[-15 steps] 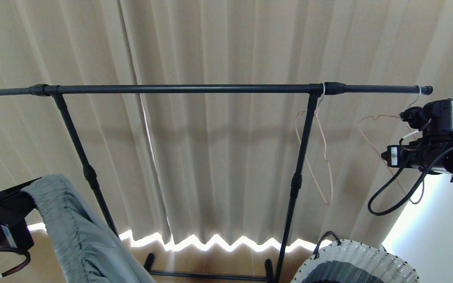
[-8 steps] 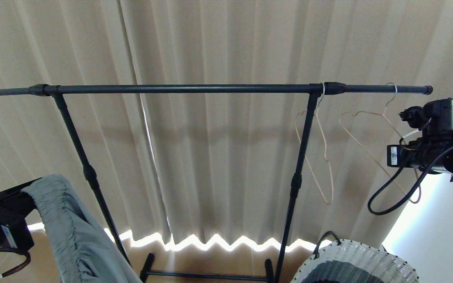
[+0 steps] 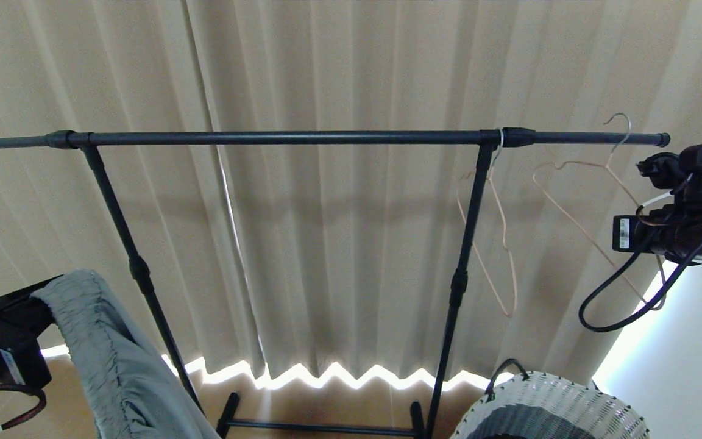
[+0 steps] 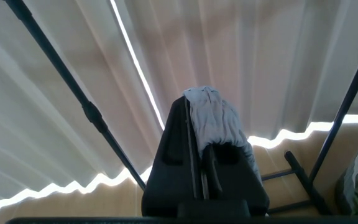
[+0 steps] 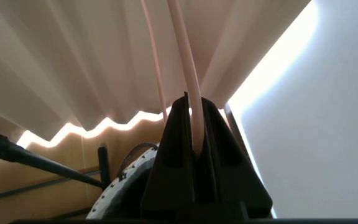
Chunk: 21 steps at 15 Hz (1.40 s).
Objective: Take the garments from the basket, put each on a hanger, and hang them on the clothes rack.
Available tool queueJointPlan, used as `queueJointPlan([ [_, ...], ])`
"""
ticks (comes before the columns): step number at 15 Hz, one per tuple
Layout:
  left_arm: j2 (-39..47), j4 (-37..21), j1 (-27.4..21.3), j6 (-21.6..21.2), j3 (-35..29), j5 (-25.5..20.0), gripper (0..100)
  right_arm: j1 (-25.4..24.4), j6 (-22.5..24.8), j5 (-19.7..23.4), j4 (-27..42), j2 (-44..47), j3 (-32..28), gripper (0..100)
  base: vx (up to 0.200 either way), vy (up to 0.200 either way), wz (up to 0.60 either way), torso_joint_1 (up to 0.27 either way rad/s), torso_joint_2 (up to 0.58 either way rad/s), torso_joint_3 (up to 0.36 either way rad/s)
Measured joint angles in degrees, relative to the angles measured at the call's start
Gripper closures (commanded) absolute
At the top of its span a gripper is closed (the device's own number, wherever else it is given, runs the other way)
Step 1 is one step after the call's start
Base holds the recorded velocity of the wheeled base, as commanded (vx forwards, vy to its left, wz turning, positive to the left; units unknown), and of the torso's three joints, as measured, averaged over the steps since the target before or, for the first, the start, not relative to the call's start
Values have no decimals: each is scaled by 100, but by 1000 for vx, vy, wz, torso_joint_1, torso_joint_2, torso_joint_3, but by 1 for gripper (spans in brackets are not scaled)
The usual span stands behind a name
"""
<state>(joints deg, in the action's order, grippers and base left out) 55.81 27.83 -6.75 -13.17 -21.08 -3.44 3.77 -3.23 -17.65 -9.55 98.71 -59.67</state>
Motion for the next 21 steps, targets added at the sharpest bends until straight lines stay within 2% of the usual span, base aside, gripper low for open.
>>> queueJointPlan([
  [3,-18,0,0,-16,-4,10,100,-68,-2,13,-2,-404,367,100,0,0,0,0,0,0],
  [6,-29,0,12,-276,-9,16,100,-217,-2,30,-61,-794,794,100,0,0,0,0,0,0],
  [11,-60,5,17,-300,7,21,100,-434,121,28,-674,-1332,1569,100,-200,0,0,2,5,1],
  [16,-66,5,20,-300,13,21,100,-458,116,37,-662,-1577,1814,100,-200,0,0,-2,-1,4],
  [21,-57,0,0,-300,20,21,100,-585,88,115,-813,-1842,2013,100,0,0,0,0,0,0],
])
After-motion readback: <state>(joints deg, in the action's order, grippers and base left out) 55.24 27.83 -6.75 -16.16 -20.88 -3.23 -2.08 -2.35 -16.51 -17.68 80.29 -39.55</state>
